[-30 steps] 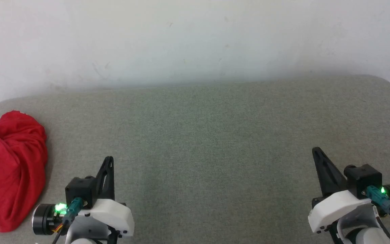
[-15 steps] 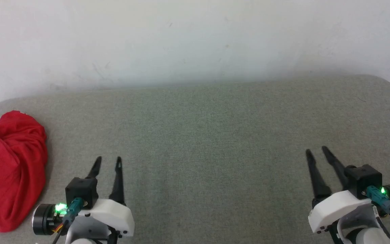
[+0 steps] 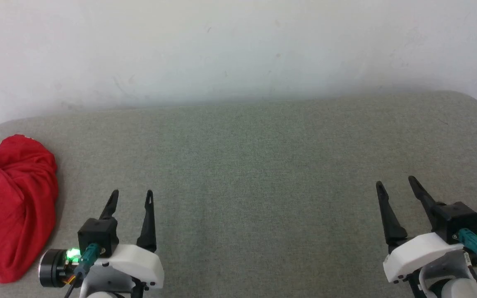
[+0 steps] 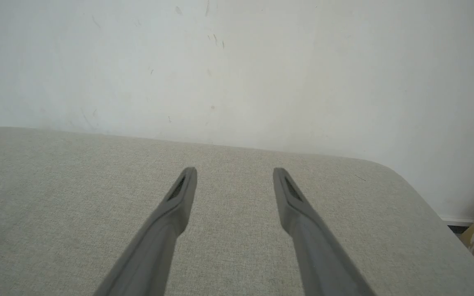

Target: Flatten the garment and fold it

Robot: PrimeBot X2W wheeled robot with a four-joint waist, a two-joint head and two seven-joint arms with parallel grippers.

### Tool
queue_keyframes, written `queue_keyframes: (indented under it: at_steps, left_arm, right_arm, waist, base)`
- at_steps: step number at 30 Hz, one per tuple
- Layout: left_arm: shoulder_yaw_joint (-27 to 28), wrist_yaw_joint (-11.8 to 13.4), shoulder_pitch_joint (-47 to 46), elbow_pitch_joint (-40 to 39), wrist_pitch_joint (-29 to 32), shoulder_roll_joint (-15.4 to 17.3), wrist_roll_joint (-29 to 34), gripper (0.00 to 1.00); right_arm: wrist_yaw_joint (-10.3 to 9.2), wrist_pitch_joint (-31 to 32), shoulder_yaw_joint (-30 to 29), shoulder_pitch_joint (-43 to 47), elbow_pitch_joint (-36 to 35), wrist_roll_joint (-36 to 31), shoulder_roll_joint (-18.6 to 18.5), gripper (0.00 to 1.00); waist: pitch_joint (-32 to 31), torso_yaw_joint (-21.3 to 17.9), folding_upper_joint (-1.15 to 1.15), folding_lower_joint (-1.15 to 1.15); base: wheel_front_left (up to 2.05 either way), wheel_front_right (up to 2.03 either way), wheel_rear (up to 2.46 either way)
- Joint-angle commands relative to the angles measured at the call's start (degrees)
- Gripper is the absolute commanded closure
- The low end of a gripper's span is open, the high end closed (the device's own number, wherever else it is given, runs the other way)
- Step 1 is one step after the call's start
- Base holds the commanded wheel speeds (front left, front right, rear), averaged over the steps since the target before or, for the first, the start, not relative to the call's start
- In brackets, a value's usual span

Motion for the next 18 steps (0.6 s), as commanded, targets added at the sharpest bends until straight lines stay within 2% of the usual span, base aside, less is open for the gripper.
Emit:
queue_keyframes:
  at_steps: [1, 18]
  left_arm:
    - [0.25, -0.54, 0.66, -0.01, -0.48, -0.04, -0.67, 0.0]
    - [0.83, -0.86, 0.94, -0.36, -2.51, -0.08, -1.43, 0.0]
  right_arm:
    - [-0.01, -0.47, -0.34, 0.35, 0.01, 0.43, 0.04, 0.0]
    - [-0.03, -2.5, -2.31, 0.31, 0.24, 0.75, 0.07, 0.0]
  waist:
    - [0.02, 0.01, 0.0, 0.0]
    - [0.67, 1.95, 0.0, 0.0]
  base:
    - [0.0, 0.0, 0.0]
    - [0.0, 0.0, 0.0]
